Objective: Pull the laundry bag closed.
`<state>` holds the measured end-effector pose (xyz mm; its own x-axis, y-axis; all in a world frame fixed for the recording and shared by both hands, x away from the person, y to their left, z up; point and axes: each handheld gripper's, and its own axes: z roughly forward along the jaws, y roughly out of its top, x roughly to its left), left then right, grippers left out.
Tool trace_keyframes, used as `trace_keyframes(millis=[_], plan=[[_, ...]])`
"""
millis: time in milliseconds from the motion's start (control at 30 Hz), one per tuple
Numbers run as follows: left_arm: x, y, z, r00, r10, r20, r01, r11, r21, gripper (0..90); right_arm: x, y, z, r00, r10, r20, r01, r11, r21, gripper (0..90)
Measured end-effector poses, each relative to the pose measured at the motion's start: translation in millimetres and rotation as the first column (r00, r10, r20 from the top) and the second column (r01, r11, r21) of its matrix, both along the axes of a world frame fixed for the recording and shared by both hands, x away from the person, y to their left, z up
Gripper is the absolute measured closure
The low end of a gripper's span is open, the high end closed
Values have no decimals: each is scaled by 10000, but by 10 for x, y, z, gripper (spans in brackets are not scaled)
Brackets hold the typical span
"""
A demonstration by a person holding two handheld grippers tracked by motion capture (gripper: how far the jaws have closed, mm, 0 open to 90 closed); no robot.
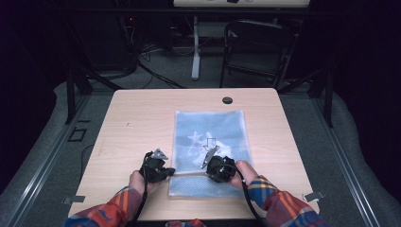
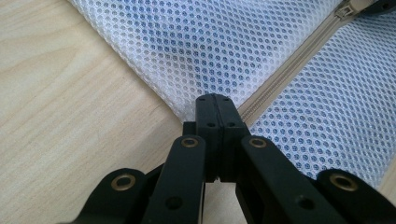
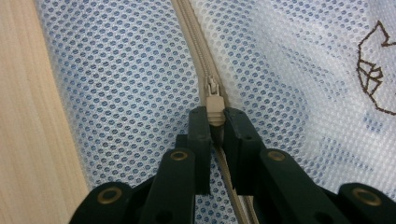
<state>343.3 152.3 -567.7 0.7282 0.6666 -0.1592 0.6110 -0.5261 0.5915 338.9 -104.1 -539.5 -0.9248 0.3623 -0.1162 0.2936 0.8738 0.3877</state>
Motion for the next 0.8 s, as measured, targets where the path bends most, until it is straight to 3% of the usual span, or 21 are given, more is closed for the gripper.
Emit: trace_keyframes(millis=[700,800], plan=[[2,-1,2,10000,-30,1,30,10000,23,900,-28,-236,13,9991,-414,27,414,9990,-169,817],[2,0,2,10000,-34,-1,34,10000,21,900,-27,-243,26,9992,-396,69,398,9983,-432,817]])
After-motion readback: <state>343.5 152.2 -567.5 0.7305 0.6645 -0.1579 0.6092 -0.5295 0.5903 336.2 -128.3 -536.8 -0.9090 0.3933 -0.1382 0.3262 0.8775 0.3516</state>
